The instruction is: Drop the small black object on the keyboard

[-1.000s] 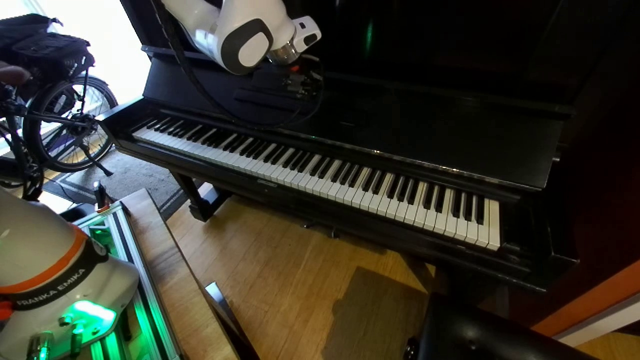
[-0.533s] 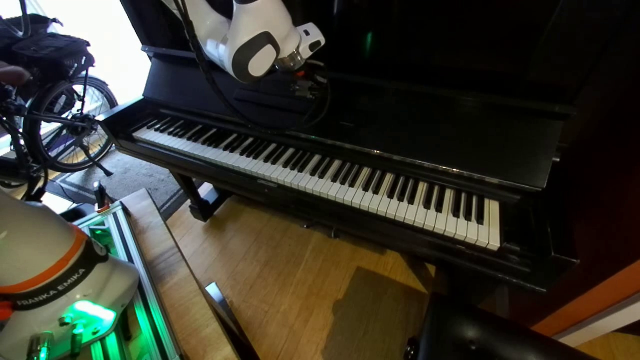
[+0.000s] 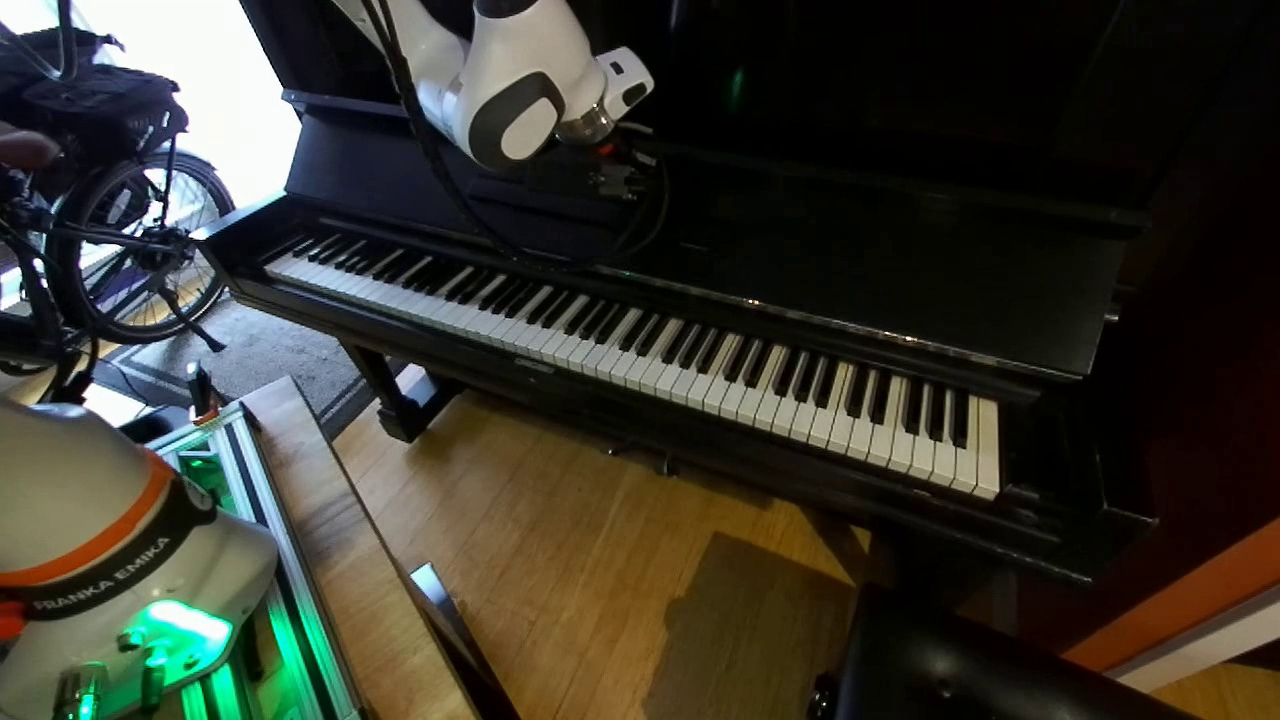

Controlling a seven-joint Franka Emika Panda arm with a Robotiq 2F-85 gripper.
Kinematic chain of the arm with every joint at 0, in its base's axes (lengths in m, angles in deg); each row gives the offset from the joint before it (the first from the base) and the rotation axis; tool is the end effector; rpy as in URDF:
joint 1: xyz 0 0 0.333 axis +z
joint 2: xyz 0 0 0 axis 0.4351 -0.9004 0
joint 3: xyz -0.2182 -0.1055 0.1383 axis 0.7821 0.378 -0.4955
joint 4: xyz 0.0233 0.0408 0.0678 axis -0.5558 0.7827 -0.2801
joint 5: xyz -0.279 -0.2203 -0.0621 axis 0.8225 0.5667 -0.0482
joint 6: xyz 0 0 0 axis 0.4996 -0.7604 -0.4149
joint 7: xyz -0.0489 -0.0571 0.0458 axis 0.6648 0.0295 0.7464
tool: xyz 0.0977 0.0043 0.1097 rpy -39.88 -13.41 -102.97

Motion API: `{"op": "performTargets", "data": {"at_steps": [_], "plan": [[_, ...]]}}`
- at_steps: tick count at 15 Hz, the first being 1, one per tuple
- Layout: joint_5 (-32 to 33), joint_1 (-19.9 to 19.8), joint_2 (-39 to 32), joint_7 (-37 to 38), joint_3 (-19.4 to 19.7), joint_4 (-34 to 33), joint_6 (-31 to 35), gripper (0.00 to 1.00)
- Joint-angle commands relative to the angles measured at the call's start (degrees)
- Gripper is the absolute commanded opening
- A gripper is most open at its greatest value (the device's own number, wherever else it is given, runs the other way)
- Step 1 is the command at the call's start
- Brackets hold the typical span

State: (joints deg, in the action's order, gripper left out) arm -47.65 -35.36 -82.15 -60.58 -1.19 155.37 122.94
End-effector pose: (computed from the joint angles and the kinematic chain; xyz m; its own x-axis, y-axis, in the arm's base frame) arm 0.5786 0.0943 0.2361 0.7115 0.4369 0.5504 0.4669 -0.8793 0.0943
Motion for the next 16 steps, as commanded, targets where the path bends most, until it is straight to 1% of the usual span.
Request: {"op": "performTargets", "data": {"at_steps": [1,3,4,6,8,9,11,14,16], "plan": [[-0.15,-4.9,-2.84,-2.76,-4.77,-1.12,-0.84,0.0],[-0.18,-6.7,-2.79,-3.18,-6.35,-0.91,-2.23,0.0],[0.13,-6.53,-2.48,-2.88,-5.8,-0.74,-2.96,0.0],[0.13,-7.35,-2.11,-2.94,-6.33,-0.7,-5.31,0.0],[0.15,-7.16,-1.7,-2.42,-5.66,-1.12,-7.96,0.0],[-0.05,-7.74,-1.58,-2.71,-6.21,-1.49,-9.51,0.0],[0.75,-6.43,-0.71,-1.74,-4.29,-1.9,-12.32,0.0],[1.46,-5.69,-0.07,-0.76,-3.14,-3.1,-16.97,0.0],[1.01,-4.13,0.87,-0.47,-1.18,-3.4,-21.78,0.0]]}}
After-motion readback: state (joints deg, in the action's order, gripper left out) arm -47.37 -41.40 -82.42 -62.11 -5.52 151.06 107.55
